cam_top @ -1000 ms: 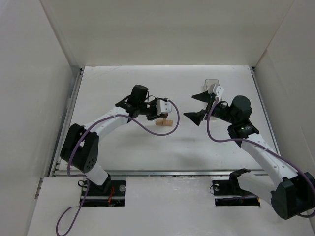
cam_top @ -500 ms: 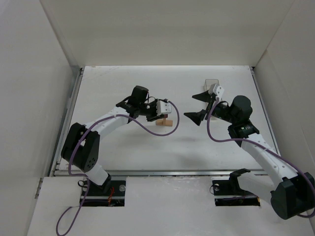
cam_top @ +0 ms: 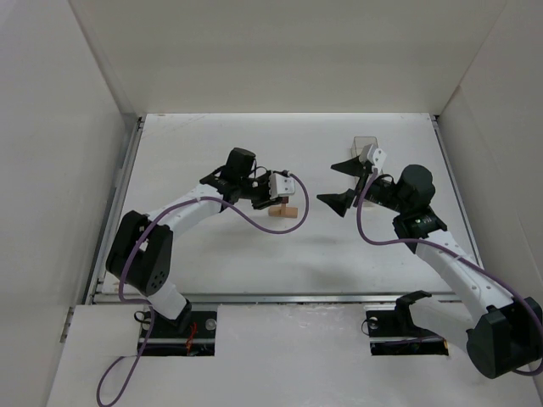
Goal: Build the wood block tower
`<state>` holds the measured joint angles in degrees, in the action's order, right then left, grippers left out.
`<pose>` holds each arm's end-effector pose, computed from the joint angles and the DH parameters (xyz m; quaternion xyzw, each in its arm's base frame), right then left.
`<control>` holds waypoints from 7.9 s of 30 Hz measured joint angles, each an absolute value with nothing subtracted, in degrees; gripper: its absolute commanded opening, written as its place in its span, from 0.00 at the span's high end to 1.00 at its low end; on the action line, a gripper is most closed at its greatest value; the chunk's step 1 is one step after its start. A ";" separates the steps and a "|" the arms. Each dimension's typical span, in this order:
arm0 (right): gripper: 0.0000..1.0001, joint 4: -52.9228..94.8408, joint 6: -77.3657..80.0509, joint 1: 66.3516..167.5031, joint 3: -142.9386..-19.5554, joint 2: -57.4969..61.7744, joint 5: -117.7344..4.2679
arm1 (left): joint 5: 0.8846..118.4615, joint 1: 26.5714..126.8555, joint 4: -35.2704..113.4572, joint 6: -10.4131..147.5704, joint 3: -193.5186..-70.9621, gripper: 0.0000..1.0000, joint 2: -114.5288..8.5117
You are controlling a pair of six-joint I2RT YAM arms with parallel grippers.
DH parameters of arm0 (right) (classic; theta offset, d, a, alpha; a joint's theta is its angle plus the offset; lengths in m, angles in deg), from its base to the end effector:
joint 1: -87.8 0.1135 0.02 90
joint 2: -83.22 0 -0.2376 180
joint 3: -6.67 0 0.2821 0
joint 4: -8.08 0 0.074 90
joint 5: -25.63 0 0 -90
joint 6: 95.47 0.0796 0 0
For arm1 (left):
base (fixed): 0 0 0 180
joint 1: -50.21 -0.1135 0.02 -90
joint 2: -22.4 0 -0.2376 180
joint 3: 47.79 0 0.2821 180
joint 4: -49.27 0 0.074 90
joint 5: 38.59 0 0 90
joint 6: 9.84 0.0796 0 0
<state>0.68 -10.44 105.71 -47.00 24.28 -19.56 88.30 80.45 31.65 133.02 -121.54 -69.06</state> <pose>0.2765 0.1483 0.2960 -0.3963 0.5743 0.3378 0.6317 0.3276 -0.2463 0.1856 0.6677 0.5343 -0.1902 0.4823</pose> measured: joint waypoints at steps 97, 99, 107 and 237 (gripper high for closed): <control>0.00 6.17 -2.10 104.58 -48.46 29.62 -49.44 | 70.81 72.48 36.91 115.77 -110.13 0.08 -38.92; 0.00 7.37 -0.13 104.58 -49.34 29.44 -51.66 | 70.74 72.50 36.98 112.87 -110.16 0.16 -40.56; 0.00 12.66 6.93 104.58 -51.94 26.10 -54.86 | 66.05 75.73 36.50 102.05 -110.37 0.16 -50.18; 0.00 23.43 20.29 120.49 -62.56 -8.46 -65.46 | 56.65 82.75 38.38 98.73 -120.23 0.08 -68.67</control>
<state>23.43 20.29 120.49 -62.56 -8.46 -65.46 56.65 82.75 38.38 98.73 -120.23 -68.67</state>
